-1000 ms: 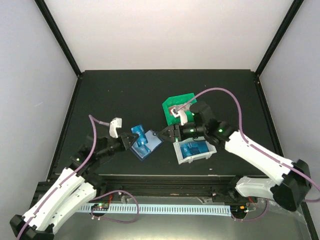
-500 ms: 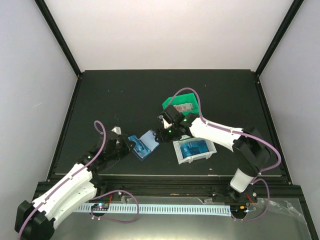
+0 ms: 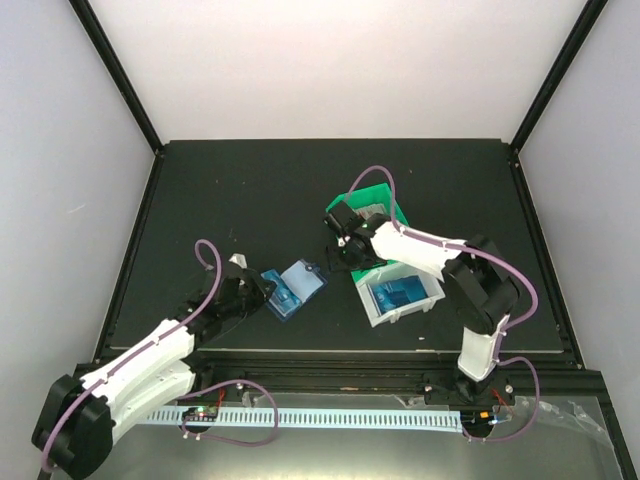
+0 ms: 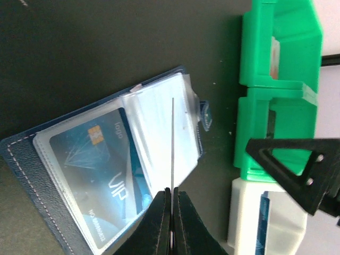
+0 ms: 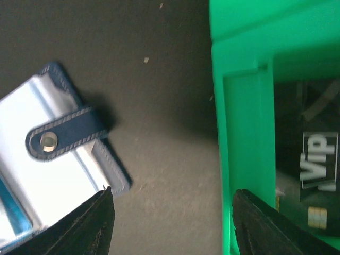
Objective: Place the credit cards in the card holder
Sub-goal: Adjust the storage box at the center of the board.
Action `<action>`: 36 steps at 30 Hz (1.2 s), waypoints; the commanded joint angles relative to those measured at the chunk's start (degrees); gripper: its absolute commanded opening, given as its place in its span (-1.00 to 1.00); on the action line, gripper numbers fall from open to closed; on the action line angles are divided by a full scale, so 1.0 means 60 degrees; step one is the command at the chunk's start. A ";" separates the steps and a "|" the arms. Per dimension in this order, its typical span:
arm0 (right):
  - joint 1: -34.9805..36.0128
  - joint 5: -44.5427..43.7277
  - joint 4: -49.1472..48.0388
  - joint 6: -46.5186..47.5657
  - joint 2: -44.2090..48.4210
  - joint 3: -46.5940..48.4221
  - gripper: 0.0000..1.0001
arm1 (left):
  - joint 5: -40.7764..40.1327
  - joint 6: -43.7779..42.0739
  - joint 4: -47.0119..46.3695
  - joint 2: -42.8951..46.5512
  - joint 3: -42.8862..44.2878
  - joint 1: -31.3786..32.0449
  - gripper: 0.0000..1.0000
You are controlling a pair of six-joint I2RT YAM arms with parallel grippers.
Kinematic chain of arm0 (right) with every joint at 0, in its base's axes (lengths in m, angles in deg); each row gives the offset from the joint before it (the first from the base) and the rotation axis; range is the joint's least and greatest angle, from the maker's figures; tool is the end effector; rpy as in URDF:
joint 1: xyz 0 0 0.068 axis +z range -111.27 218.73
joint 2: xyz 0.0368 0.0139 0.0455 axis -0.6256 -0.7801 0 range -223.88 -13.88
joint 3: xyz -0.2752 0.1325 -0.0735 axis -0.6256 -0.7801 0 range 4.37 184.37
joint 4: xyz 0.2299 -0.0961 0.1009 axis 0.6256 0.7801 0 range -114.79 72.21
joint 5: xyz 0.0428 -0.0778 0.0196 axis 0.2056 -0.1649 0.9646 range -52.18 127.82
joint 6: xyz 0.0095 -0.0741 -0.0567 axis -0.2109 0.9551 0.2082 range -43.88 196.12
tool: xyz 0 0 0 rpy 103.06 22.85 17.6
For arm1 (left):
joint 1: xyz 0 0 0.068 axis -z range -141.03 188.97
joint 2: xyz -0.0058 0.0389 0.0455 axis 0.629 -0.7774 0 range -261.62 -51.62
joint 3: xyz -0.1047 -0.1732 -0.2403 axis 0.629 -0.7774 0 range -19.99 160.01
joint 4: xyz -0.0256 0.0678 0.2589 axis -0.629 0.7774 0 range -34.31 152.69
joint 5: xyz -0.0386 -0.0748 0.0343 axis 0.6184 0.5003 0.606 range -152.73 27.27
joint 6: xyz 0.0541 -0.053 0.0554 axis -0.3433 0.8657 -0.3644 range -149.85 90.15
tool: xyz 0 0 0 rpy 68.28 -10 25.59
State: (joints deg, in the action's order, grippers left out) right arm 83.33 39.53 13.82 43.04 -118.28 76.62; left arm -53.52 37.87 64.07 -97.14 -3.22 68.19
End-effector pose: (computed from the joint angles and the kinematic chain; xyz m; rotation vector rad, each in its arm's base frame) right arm 0.2791 0.2788 0.1769 -0.2963 2.8640 0.3395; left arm 0.1517 -0.1003 0.1682 -0.7130 2.3380 -1.0394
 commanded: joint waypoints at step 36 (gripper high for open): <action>-0.0065 -0.2458 0.1718 -0.0382 -0.1666 0.2706 0.22 | 0.0146 -0.0126 -0.1917 -0.1586 -0.0469 -0.0307 -0.97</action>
State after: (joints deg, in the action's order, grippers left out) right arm 83.94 38.20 15.46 43.21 -130.25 92.84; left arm -52.04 37.35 52.24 -107.59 -6.28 66.79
